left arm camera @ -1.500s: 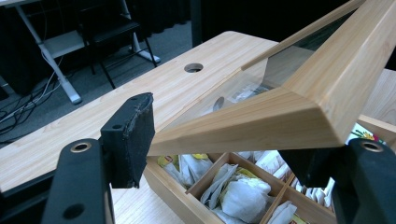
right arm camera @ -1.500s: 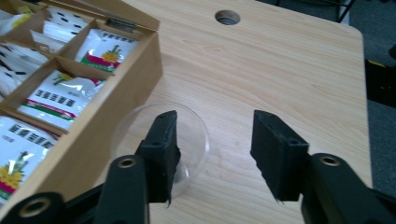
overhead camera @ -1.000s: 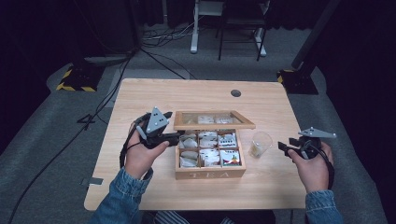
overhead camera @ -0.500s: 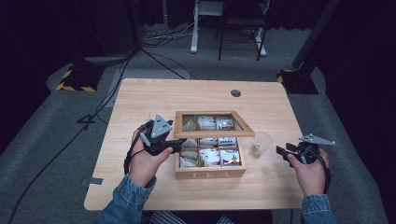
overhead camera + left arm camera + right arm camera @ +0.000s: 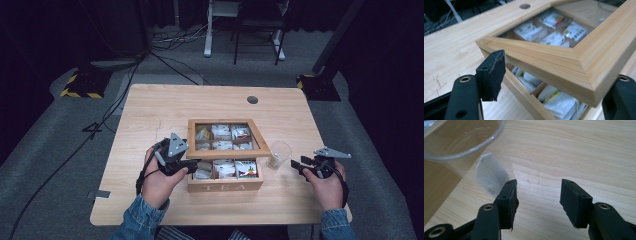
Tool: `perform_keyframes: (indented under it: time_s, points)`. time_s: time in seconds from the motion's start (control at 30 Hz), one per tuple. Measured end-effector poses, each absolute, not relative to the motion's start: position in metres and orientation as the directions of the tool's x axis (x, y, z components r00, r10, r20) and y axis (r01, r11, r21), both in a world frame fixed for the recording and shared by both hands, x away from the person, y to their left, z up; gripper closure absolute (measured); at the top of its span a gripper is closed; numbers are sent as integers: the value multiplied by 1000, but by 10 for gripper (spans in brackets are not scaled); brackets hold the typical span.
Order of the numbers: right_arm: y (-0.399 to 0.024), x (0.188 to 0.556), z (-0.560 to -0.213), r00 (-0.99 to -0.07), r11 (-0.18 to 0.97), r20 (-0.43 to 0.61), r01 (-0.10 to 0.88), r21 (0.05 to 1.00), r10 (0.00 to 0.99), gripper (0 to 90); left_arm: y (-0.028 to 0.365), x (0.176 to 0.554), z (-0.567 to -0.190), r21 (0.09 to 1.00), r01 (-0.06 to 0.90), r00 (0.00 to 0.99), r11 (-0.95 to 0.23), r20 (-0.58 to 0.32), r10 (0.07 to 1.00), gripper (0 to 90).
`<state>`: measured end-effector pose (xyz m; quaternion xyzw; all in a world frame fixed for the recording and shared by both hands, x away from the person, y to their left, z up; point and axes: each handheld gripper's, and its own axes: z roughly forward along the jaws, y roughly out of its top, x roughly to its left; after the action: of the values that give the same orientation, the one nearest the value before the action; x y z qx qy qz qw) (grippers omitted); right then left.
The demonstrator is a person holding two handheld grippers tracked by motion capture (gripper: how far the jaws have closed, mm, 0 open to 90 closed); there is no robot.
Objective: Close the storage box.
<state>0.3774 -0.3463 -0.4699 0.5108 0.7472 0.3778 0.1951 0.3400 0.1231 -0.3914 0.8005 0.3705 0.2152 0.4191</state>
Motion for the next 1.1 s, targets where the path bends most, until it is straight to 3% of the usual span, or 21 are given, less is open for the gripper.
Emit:
perform_keyframes:
  time_s: [0.4, 0.63, 1.1]
  points:
    - [-350, 386, -486, -401, 239, 45, 627, 741, 915, 444, 123, 335, -398, 808, 432, 637, -401, 42, 770, 317]
    - [-347, 391, -489, -405, 240, 52, 634, 735, 913, 443, 126, 332, -404, 775, 493, 622, -394, 3, 783, 315]
    - [-348, 398, -488, -394, 212, 76, 636, 742, 916, 450, 126, 328, -413, 731, 513, 644, -450, 18, 765, 352]
